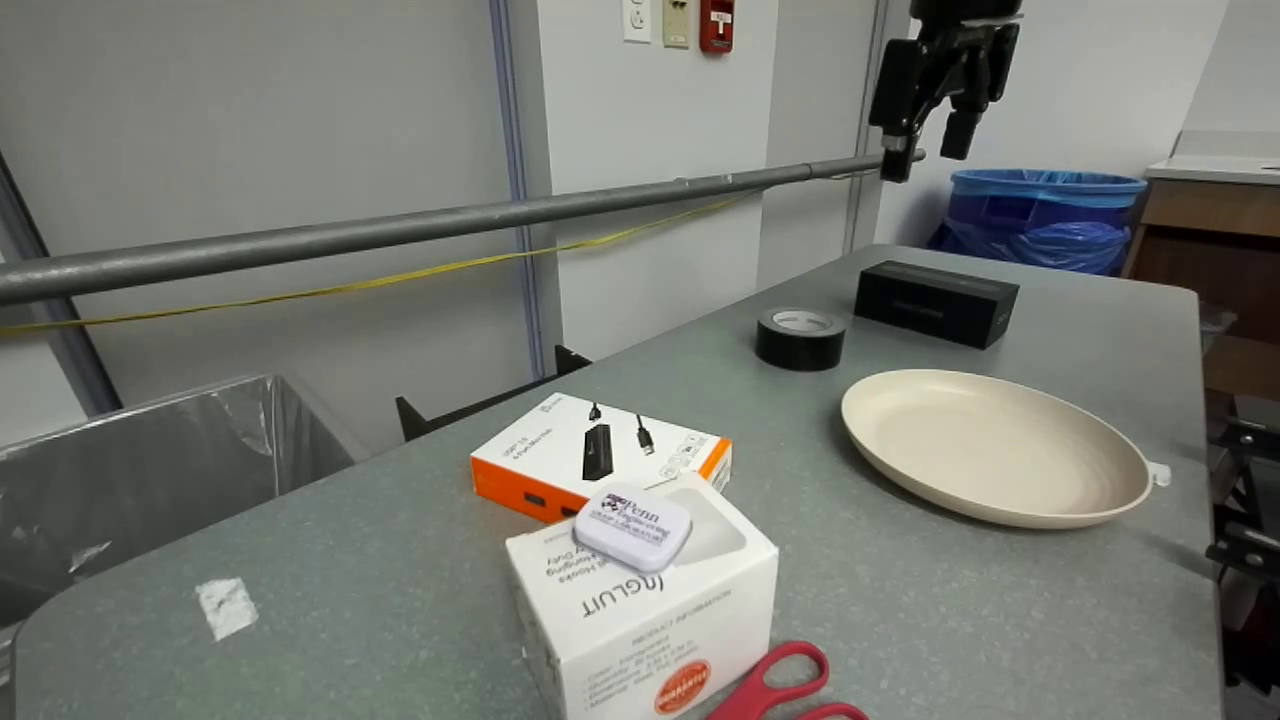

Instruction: Put the black masking tape on the white plate

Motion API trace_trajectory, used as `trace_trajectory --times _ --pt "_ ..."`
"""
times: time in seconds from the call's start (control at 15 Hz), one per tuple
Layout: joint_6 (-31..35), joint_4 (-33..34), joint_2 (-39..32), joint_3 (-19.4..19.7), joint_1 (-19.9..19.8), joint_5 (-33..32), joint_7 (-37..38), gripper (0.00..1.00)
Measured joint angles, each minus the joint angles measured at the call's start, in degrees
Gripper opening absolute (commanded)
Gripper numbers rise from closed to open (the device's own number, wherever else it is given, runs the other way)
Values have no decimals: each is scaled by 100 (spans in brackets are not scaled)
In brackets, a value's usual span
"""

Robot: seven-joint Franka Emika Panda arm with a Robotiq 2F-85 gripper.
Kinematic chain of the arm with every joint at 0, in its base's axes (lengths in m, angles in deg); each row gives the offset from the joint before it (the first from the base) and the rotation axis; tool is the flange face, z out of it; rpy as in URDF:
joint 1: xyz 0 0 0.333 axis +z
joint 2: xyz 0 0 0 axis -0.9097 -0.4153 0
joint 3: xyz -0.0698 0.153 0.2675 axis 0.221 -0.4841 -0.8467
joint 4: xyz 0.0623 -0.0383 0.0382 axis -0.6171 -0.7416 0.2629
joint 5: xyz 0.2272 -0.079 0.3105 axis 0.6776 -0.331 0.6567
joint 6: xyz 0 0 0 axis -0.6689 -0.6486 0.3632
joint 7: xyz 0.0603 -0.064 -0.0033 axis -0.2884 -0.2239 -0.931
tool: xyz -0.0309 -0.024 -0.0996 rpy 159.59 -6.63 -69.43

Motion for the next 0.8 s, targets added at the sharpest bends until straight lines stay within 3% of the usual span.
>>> trace_trajectory --times 0.33,0.8 --pt "-94 217 -361 172 78 53 -383 100" --pt "-323 2039 -2439 774 80 466 -1129 100"
